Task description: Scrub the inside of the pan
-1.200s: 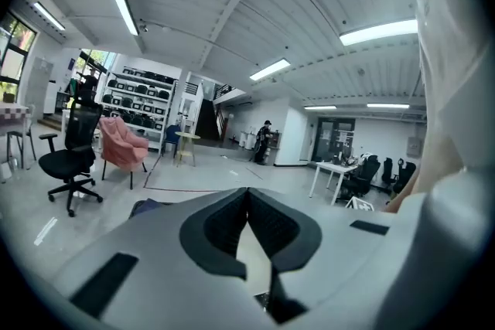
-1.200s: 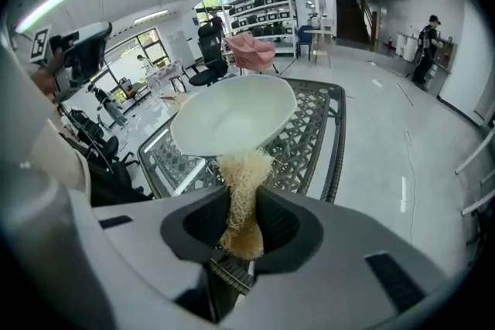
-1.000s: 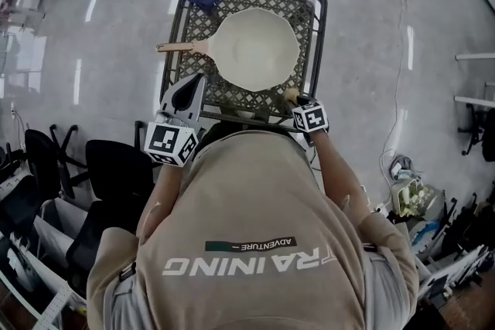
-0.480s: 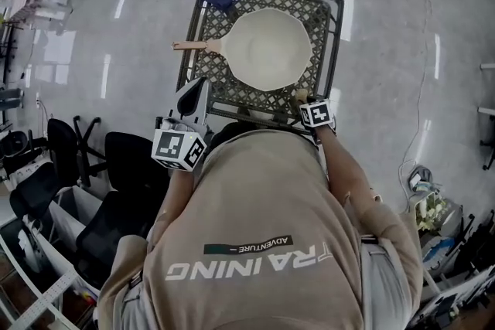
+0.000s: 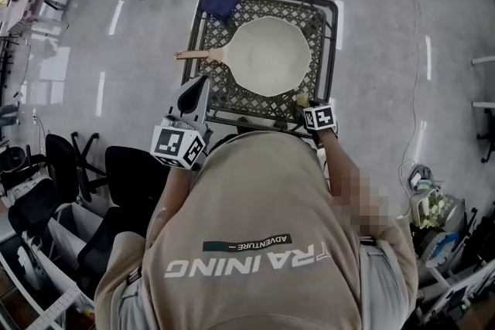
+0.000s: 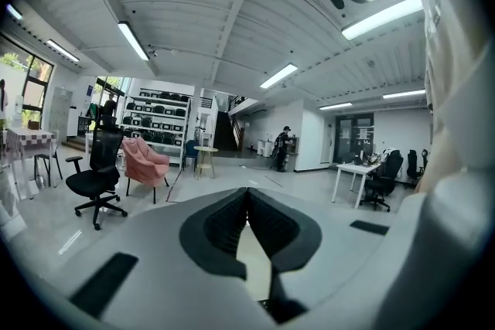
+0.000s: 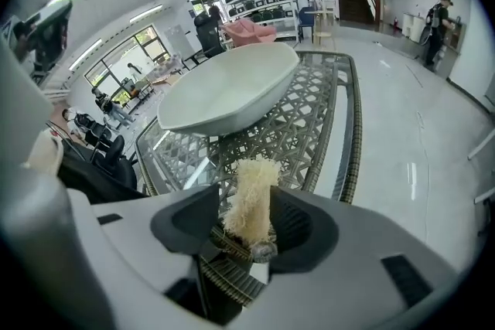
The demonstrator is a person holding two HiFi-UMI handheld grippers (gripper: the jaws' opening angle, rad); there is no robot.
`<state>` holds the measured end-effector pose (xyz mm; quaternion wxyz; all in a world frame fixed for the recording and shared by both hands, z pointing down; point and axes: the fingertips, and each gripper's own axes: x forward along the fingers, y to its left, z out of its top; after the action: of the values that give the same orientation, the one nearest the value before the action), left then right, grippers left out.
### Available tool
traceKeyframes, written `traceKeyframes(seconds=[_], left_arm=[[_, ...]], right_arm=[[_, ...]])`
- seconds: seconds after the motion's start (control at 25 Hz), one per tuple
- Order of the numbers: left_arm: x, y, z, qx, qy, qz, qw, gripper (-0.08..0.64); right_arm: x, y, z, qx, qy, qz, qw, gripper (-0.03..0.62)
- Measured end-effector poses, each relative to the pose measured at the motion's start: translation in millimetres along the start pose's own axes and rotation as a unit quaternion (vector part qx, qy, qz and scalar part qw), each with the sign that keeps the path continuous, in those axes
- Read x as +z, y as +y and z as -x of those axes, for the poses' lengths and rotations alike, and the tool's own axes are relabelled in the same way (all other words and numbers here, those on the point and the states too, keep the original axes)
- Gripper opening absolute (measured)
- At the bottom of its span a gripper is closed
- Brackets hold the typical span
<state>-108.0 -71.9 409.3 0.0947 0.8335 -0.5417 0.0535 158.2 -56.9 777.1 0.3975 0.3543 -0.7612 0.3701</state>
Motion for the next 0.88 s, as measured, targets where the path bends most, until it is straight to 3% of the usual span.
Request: traceKeyframes(seconds=[0.2, 0.4, 0.52, 0.68, 0.8, 0.88], left_arm=[[-7, 2, -1, -0.021, -0.015, 0.007, 0.9996, 0.018], [-8, -3, 0, -0.043, -0.028, 0.008, 0.9987, 0.018], [-2, 1, 2, -0.050, -0.036, 0.005, 0.9981, 0.018], [11, 3, 6, -0.060, -0.051, 0.005, 0.9969, 0.018], [30, 5, 4, -0.070, -0.071, -0.002, 0.9951, 0.018], [42, 5, 3, -0.075, -0.083, -0.007, 0.9937, 0.018]], right_arm=[[26, 12, 38, -0.001, -0.068, 0.020, 0.997, 0.202], [83, 47, 95, 0.006, -0.171, 0.076, 0.982, 0.077], [132, 87, 138, 0.041, -0.252, 0.102, 0.961, 0.036], [190, 147, 198, 0.087, -0.340, 0.156, 0.923, 0.017], [229, 182, 240, 0.136, -0.399, 0.150, 0.894, 0.017], [249, 201, 267, 0.146, -0.431, 0.162, 0.876, 0.017]])
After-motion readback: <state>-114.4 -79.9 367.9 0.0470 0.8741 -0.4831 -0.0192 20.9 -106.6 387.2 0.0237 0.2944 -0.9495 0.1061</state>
